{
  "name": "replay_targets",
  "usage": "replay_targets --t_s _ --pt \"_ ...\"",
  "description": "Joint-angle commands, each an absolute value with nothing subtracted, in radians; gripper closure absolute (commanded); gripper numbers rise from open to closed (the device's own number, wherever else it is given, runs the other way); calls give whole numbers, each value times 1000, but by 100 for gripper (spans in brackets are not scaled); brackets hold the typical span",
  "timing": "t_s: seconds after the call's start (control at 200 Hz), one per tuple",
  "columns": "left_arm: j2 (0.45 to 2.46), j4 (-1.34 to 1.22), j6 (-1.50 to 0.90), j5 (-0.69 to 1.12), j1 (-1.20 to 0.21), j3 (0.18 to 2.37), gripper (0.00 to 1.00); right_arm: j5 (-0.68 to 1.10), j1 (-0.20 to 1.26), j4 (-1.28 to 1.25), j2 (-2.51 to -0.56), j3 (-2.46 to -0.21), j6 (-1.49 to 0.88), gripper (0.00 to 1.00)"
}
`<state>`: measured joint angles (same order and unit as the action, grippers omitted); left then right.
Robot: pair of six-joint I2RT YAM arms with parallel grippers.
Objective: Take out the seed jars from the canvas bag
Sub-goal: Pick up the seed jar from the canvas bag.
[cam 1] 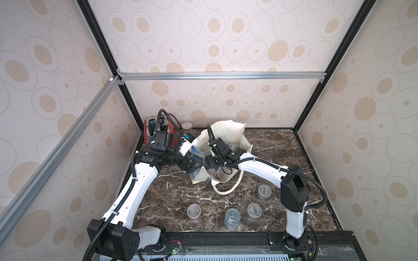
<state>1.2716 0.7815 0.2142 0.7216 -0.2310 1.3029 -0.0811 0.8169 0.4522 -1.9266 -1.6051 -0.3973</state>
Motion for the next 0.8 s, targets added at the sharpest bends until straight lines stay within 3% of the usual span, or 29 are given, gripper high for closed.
replay_targets --t_s 0.0,0.26,0.545,0.79 --pt "1291 755 85 809 -233 1369 2 -45 813 452 -1872 -1577 -441 4" --pt "1317 640 -94 747 -239 1313 2 -134 813 483 -1844 -1563 -462 4" --pt "1276 630 20 430 -301 1211 5 -176 813 526 -1858 -1610 -485 3" --pt "1168 653 186 376 -304 1099 4 -118 810 519 -1907 -1655 -478 4"
